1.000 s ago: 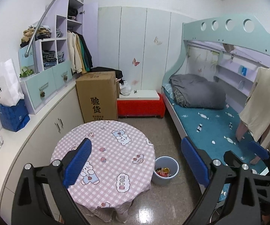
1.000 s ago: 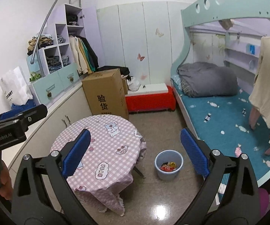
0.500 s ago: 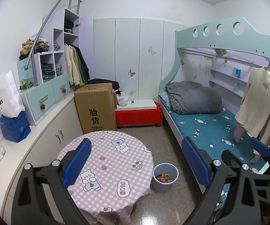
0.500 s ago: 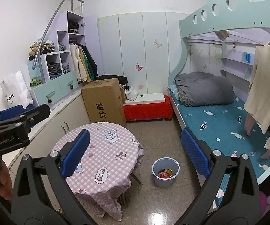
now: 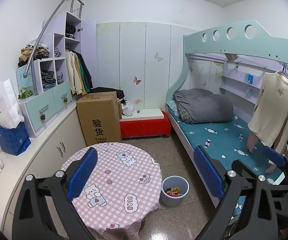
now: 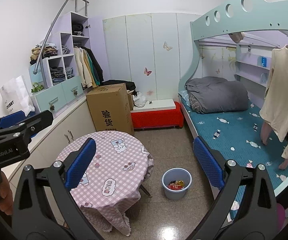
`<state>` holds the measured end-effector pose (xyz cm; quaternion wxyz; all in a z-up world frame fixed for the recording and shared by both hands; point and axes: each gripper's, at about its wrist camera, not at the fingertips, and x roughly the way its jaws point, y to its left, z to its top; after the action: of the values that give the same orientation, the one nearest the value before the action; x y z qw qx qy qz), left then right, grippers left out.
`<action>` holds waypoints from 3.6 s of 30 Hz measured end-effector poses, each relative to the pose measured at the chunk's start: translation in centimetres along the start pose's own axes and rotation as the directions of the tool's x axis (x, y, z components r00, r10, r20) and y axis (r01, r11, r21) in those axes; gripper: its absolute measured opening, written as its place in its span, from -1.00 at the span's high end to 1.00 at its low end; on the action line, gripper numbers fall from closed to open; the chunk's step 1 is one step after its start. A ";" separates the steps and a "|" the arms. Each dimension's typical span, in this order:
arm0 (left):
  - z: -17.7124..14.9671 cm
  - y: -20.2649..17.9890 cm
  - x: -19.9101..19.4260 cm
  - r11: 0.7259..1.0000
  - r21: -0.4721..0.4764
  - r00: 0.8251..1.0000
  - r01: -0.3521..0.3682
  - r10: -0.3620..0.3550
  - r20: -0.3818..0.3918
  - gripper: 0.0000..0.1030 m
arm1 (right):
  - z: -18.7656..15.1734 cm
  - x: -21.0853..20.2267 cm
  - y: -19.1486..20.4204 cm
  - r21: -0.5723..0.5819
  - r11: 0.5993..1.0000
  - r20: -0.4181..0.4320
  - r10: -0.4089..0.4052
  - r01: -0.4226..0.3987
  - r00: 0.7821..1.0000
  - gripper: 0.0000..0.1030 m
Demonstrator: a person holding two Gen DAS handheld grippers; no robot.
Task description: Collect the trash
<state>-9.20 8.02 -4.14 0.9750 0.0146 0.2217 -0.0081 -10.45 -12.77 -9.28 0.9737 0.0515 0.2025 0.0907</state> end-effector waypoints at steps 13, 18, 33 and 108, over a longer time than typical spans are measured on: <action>-0.1 -0.5 0.7 1.000 0.004 1.000 0.018 -0.018 -0.003 -0.84 | 0.3 0.4 -0.3 0.003 1.000 -0.007 -0.005 0.005 1.000 -0.86; -0.1 -0.6 0.8 1.000 0.002 1.000 0.019 -0.019 -0.005 -0.84 | 0.3 0.8 -0.5 0.004 1.000 -0.013 -0.004 0.004 1.000 -0.86; -0.2 -0.9 1.3 1.000 -0.003 1.000 0.022 -0.022 -0.007 -0.84 | 0.1 1.2 -0.6 0.005 1.000 -0.014 -0.003 0.003 1.000 -0.86; -0.3 0.3 4.8 1.000 -0.003 0.999 0.030 -0.030 -0.043 -0.84 | -0.6 4.3 0.1 0.009 1.000 -0.048 0.006 -0.006 0.999 -0.86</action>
<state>-4.96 8.27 -6.50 0.9697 0.0102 0.2429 -0.0221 -6.80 -11.77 -11.43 0.9681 0.0540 0.2261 0.0940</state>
